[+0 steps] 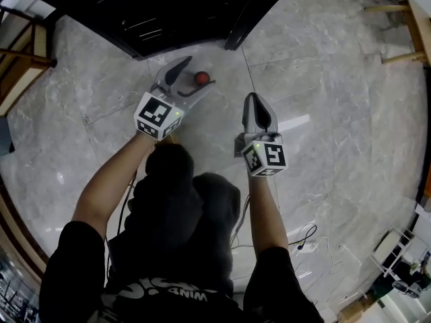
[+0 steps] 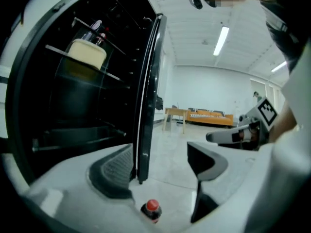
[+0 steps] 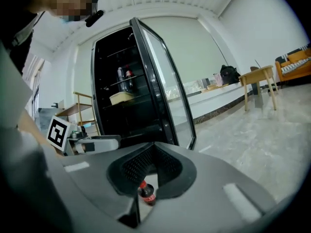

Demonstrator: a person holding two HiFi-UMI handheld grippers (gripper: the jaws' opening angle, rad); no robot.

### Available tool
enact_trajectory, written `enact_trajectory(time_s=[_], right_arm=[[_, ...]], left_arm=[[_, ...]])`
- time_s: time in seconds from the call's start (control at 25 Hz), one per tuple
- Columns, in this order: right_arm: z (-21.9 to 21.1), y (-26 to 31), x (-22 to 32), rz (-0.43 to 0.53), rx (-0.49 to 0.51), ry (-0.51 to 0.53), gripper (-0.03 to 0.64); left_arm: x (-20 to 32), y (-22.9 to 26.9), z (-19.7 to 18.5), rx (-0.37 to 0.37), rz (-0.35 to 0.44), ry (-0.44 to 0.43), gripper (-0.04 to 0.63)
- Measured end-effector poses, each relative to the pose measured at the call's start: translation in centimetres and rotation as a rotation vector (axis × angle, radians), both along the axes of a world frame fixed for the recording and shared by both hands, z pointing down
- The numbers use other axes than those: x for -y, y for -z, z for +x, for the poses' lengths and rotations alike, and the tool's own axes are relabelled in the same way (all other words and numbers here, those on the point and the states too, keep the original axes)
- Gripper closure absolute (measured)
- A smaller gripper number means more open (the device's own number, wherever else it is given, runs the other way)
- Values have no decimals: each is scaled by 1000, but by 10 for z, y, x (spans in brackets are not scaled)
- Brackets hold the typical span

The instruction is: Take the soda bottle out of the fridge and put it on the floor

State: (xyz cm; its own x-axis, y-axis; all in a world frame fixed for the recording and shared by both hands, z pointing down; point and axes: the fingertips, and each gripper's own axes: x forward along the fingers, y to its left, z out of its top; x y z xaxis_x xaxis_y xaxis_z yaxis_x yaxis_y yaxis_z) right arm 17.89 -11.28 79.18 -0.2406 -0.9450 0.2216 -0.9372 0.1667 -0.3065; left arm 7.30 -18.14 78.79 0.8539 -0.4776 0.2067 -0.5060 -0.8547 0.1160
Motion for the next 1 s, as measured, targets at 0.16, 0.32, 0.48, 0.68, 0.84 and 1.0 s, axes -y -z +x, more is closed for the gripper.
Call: enact_trajectory(time_s=[0.16,0.32,0.48,0.68,0.84,1.0], right_arm=[[0,129,5,11,18,-23,621],[-9,269,7,15,25,-19,621],[-22,401,12,10,21,-10,621],[-36,536,14,9,21,-3,621],[-37,614,19,8,30,-12,621],[-30,673,13,22,19,-7,620]], left_arm=[[-6,130,-1,1,-23,-38,252],[-16,271,-1,-3,-38,-75,256],[-19,400,-10,-18,-67,-99,291],[-17,534,-26,-18,-70,-97,417],[-6,613,-29,-34,-49,-66,594],[-8,670,-23,-62,-48,-43,595]])
